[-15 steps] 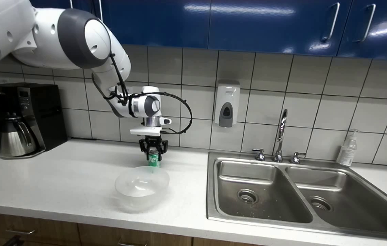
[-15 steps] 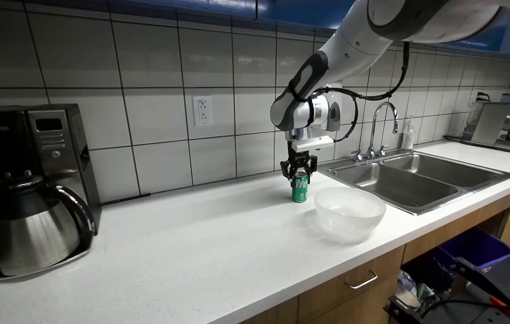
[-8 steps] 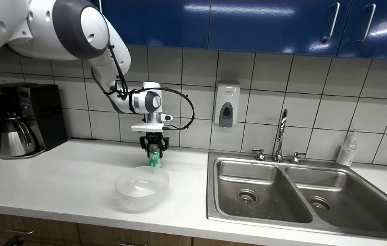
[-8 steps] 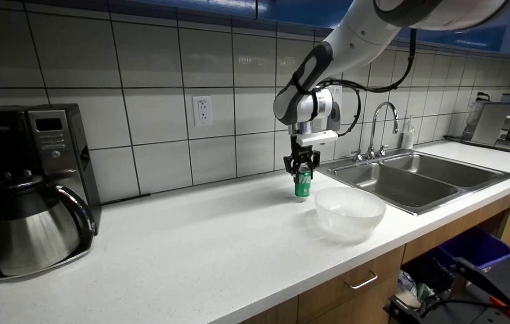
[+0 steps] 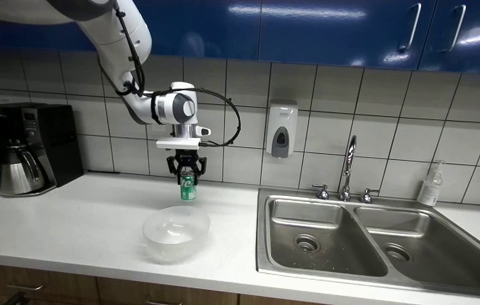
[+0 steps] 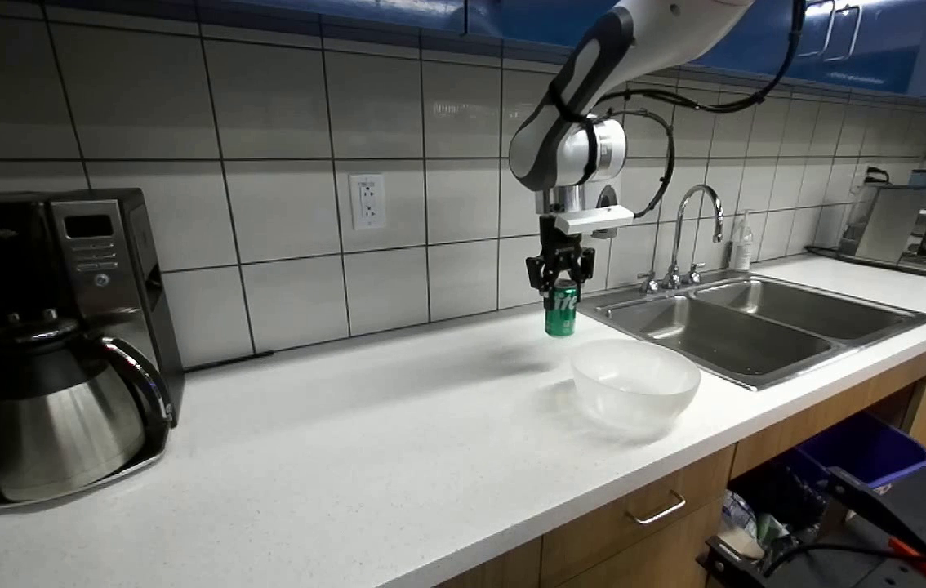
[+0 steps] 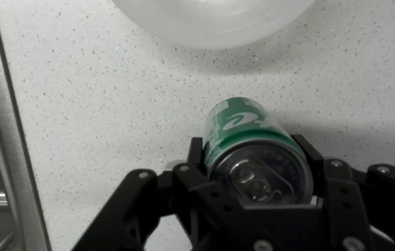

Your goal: Move the can from the counter to the bowl

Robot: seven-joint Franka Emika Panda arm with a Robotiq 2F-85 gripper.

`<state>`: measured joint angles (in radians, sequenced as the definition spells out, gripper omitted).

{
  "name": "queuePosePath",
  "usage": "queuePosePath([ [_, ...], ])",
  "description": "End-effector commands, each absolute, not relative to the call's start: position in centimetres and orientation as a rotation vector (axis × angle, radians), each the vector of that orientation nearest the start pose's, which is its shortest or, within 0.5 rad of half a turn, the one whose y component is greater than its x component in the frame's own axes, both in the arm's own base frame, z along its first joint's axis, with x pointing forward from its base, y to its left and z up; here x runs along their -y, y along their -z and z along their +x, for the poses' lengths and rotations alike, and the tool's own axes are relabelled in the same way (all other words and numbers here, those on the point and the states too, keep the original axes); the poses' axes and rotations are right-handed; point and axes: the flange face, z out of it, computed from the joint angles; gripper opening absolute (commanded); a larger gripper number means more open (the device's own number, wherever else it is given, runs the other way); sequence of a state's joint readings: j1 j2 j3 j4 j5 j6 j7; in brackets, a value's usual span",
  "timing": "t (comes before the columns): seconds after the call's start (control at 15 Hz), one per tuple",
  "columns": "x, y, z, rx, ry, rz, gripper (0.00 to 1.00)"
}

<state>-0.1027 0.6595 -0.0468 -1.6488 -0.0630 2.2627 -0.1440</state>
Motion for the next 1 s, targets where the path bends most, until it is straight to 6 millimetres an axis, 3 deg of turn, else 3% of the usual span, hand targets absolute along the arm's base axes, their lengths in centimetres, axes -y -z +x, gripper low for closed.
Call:
queuePosePath([
  [0.0, 8.8, -25.9, 63.8, 0.137, -0.046, -3.202, 0.39],
  [0.47, 6.8, -29.2, 58.1, 0.201, -0.019, -3.197, 0.39],
  [0.93, 7.5, -30.2, 52.4, 0.189, 0.028, -3.211, 0.39],
])
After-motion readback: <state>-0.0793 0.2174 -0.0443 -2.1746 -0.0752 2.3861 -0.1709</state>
